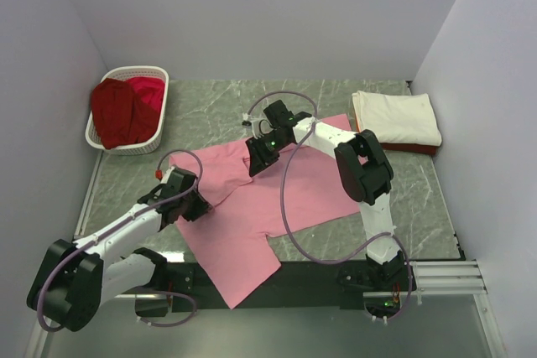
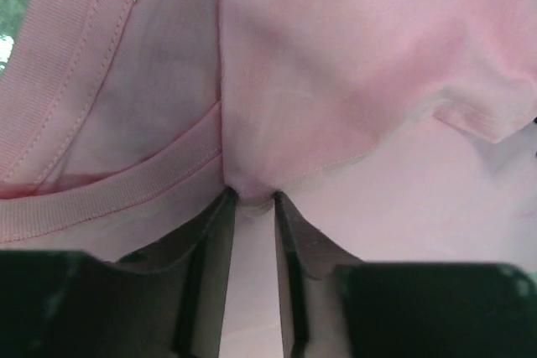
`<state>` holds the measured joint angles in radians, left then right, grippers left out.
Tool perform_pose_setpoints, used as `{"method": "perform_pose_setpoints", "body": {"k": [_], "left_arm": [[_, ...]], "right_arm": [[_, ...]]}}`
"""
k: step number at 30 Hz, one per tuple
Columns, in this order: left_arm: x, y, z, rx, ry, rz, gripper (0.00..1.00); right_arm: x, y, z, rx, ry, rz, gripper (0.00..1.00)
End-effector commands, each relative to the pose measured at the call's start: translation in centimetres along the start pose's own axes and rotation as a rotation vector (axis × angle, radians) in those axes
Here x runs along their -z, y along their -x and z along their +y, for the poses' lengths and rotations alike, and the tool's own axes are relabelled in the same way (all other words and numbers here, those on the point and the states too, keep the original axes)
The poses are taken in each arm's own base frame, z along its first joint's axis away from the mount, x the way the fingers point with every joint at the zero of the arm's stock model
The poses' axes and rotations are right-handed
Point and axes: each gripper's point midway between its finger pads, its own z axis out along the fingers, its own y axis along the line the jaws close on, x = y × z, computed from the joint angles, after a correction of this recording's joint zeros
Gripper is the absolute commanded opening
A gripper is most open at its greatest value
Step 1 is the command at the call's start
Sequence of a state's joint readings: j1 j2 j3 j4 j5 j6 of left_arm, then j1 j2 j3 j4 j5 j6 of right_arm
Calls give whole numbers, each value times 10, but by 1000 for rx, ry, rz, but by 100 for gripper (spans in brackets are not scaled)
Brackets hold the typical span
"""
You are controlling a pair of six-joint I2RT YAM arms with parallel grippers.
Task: Fold and stack the t-shirts
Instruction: Fold the tshirt
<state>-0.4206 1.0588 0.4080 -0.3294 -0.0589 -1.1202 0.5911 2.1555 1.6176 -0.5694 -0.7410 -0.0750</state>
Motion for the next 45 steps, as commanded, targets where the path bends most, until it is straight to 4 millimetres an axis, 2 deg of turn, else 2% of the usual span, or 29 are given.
{"method": "perform_pose_setpoints", "body": {"k": [1, 8, 11, 15, 22, 26, 31, 33, 34, 35, 38, 45], "left_arm": [[-2, 7, -4, -12, -16, -39, 28], [-3, 9, -7, -30, -26, -47, 13], [-1, 8, -10, -37, -41, -40, 9], [2, 9, -15, -45, -61, -40, 8], [10, 12, -23, -52, -94, -45, 7], [14, 13, -28, -54, -111, -43, 7], [18, 13, -32, -57, -132, -43, 7], [19, 12, -32, -57, -137, -40, 7], [20, 13, -34, -56, -142, -41, 7], [22, 12, -34, -56, -146, -40, 7], [26, 14, -36, -54, -155, -46, 7], [38, 22, -40, -43, -172, -75, 4]], "right_arm": [[10, 23, 9, 41, 11, -54, 41], [4, 21, 5, 25, 12, -39, 41], [1, 19, 2, 18, 11, -30, 41], [-5, 16, 1, 1, 25, -8, 42], [-11, 12, 11, 17, 42, 9, 42], [-12, 9, 14, 19, 53, 21, 39], [-14, 6, 17, 19, 66, 30, 33], [-14, 6, 18, 18, 71, 32, 27], [-14, 7, 20, 21, 75, 31, 24], [-13, 7, 21, 17, 82, 33, 13], [-11, 7, 24, 14, 97, 37, 0], [3, 16, 29, 20, 107, 2, 0]]}}
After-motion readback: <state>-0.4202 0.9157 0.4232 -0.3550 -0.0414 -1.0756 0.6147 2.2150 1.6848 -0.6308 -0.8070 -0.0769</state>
